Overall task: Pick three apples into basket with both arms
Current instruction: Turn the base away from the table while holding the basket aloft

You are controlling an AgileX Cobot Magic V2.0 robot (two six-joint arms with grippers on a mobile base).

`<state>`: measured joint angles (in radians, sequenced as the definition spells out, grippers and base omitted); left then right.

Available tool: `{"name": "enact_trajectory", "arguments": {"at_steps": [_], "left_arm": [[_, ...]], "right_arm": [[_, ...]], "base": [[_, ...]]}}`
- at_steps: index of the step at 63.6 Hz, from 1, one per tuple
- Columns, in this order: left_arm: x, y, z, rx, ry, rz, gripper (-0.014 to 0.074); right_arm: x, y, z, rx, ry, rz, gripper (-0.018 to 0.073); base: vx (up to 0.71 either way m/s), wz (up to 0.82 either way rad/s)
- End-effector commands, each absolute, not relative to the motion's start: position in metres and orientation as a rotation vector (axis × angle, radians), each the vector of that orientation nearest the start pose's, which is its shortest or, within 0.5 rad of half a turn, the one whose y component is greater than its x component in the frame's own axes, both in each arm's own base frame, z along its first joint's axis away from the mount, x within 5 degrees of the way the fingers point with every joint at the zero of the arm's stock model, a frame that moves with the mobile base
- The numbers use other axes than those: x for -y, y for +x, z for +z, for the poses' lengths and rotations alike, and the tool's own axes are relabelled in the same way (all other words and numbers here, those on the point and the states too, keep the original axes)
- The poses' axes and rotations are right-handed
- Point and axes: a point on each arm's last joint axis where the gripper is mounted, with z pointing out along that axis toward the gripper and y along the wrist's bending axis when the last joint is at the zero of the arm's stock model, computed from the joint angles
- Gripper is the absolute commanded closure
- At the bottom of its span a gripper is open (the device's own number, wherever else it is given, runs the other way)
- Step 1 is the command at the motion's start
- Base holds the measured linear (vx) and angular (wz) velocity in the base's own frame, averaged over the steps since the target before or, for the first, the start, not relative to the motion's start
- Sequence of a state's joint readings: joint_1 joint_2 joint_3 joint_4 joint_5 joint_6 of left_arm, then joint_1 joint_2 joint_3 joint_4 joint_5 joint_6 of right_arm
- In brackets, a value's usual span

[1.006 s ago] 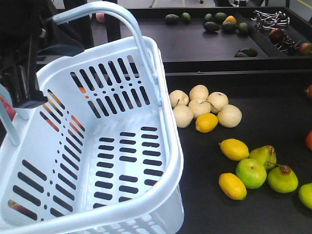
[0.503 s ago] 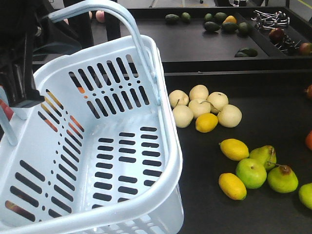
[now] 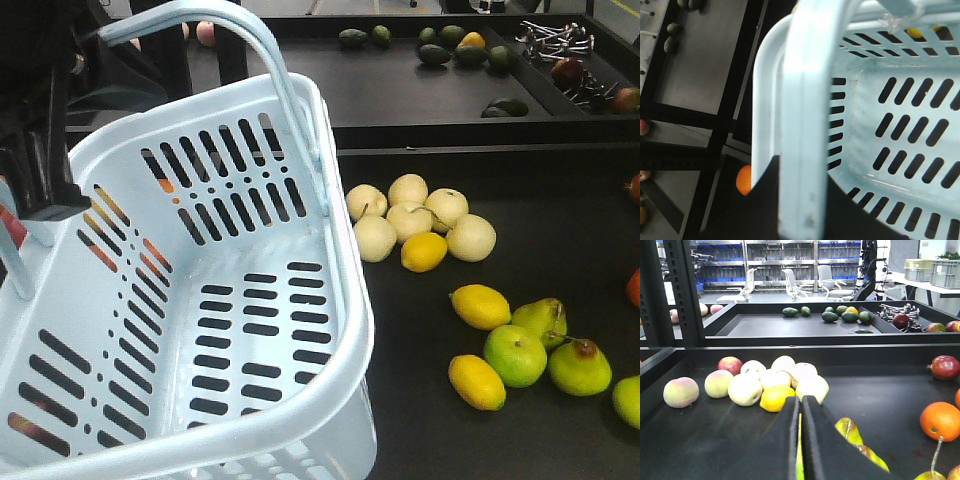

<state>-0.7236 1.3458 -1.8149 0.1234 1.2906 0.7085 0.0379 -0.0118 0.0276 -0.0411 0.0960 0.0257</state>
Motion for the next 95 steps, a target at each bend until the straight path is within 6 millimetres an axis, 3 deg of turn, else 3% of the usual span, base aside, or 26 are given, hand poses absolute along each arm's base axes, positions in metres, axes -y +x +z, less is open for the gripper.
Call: {"name": "enact_trajectory", "arguments": {"at_steps": [1,50,95], "left_arm": [[0.1457,0.1801,0.5161,-1.679,1.417,0.136,0.0603],[0.1457,0.1801,0.5161,-1.679,1.417,0.136,0.0603],[0.1457,0.1801,0.5161,-1.679,1.417,0.136,0.0603]], "right_arm": [[-0.0017,0.0564,0.1987,-1.520,-0.041,0.006,0.0568],[-0.0017,0.0564,0.1987,-1.520,-0.041,0.006,0.0568],[-0.0017,0.0564,0.1987,-1.520,-0.041,0.006,0.0568]], "base": [[0.00,0.00],[-0.01,0.04],[-0.08,0.32]]}}
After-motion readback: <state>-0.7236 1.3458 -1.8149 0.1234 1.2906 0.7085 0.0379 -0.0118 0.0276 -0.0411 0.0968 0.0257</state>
